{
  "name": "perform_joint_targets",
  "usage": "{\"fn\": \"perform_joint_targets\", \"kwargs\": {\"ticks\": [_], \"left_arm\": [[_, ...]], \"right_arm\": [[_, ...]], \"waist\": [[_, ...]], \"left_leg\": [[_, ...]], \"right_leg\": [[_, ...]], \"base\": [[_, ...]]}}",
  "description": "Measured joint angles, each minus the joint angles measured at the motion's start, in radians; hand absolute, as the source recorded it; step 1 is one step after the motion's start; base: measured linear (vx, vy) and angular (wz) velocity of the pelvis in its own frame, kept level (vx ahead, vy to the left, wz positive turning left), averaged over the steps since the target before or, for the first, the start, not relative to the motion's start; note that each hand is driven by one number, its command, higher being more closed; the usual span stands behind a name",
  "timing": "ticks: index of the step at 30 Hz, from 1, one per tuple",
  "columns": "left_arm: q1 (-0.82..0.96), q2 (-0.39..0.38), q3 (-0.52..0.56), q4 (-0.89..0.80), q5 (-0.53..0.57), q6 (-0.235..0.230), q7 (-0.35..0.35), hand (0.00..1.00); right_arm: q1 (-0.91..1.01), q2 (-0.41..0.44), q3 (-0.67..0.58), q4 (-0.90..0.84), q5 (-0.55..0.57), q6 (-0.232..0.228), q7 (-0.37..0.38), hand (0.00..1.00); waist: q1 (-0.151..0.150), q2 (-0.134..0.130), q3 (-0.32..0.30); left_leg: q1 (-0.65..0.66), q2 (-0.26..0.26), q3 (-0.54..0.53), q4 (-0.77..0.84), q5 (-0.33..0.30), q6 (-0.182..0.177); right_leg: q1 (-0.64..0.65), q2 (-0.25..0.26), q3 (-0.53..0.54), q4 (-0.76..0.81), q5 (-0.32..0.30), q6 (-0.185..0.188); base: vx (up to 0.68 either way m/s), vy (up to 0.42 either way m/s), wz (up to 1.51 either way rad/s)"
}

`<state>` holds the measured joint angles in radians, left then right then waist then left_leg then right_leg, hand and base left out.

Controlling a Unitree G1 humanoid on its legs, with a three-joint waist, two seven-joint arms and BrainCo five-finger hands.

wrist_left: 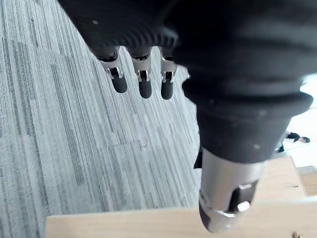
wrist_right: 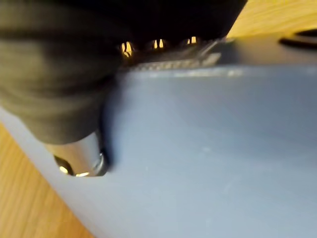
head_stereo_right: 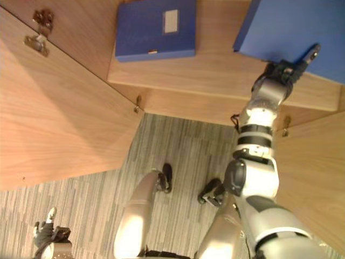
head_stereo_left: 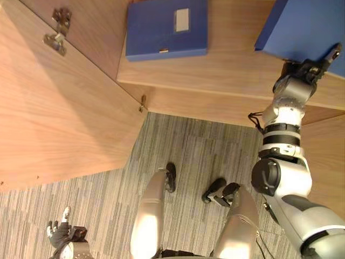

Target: Walk over to the cabinet, pick up the folder, carry it to the office cabinet, place the folder inside the office cabinet, then close the office cabinet door

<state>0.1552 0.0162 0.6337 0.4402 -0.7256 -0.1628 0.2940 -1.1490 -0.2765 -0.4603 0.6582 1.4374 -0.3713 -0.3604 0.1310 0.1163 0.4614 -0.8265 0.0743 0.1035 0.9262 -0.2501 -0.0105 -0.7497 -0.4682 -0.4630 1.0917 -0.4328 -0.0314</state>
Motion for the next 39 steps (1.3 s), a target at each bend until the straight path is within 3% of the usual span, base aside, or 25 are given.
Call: {"fn": "perform_joint_targets", "kwargs": {"ticks": [7,13,17,18,21,27,39], "left_arm": [[-0.016,-0.039,0.066,0.000,-0.065,0.015,0.029,0.00],[-0.030,-0.051,0.095,-0.002,-0.085,0.021,0.032,0.00],[-0.038,-0.055,0.095,-0.036,-0.107,0.025,0.035,0.00],[-0.038,-0.054,0.095,-0.039,-0.108,0.026,0.037,0.00],[-0.038,-0.054,0.095,-0.039,-0.108,0.029,0.037,0.00],[-0.040,-0.053,0.101,-0.035,-0.109,0.029,0.037,0.00],[-0.063,-0.050,0.141,-0.010,-0.127,0.029,0.035,0.00]], "right_arm": [[-0.073,-0.062,-0.019,0.007,0.076,-0.005,-0.040,1.00],[-0.167,-0.143,0.071,0.142,0.073,0.078,-0.048,1.00],[-0.198,-0.146,0.152,0.185,0.074,0.114,-0.050,1.00],[-0.207,-0.148,0.182,0.206,0.074,0.119,-0.051,0.00],[-0.233,-0.153,0.225,0.251,0.068,0.146,-0.057,0.00],[-0.297,-0.191,0.372,0.320,-0.064,0.234,-0.055,0.00],[-0.311,-0.199,0.426,0.361,-0.108,0.250,-0.034,0.00]], "waist": [[0.020,0.014,0.003],[0.023,0.018,0.000],[0.024,0.019,-0.001],[0.024,0.020,-0.001],[0.024,0.021,-0.002],[0.025,0.021,-0.002],[0.026,0.024,-0.004]], "left_leg": [[-0.092,-0.023,-0.012,0.045,0.007,-0.015],[-0.135,-0.033,-0.027,0.056,0.018,-0.030],[-0.143,-0.034,-0.034,0.053,0.023,-0.036],[-0.144,-0.034,-0.035,0.052,0.025,-0.036],[-0.148,-0.035,-0.037,0.048,0.029,-0.036],[-0.150,-0.038,-0.041,0.036,0.038,-0.039],[-0.153,-0.037,-0.047,0.032,0.040,-0.041]], "right_leg": [[-0.089,-0.050,0.001,0.091,-0.039,-0.018],[-0.131,-0.060,0.001,0.122,-0.051,-0.039],[-0.138,-0.058,0.000,0.128,-0.055,-0.044],[-0.139,-0.057,0.000,0.128,-0.055,-0.044],[-0.141,-0.057,0.000,0.128,-0.055,-0.044],[-0.142,-0.055,-0.002,0.122,-0.055,-0.044],[-0.142,-0.048,-0.004,0.117,-0.055,-0.044]], "base": [[-0.07,-0.028,0.18],[-0.01,-0.028,0.09],[0.00,-0.031,0.06],[0.01,-0.015,0.03],[0.01,-0.007,0.04],[0.00,0.000,0.01],[0.00,0.000,0.00]]}}
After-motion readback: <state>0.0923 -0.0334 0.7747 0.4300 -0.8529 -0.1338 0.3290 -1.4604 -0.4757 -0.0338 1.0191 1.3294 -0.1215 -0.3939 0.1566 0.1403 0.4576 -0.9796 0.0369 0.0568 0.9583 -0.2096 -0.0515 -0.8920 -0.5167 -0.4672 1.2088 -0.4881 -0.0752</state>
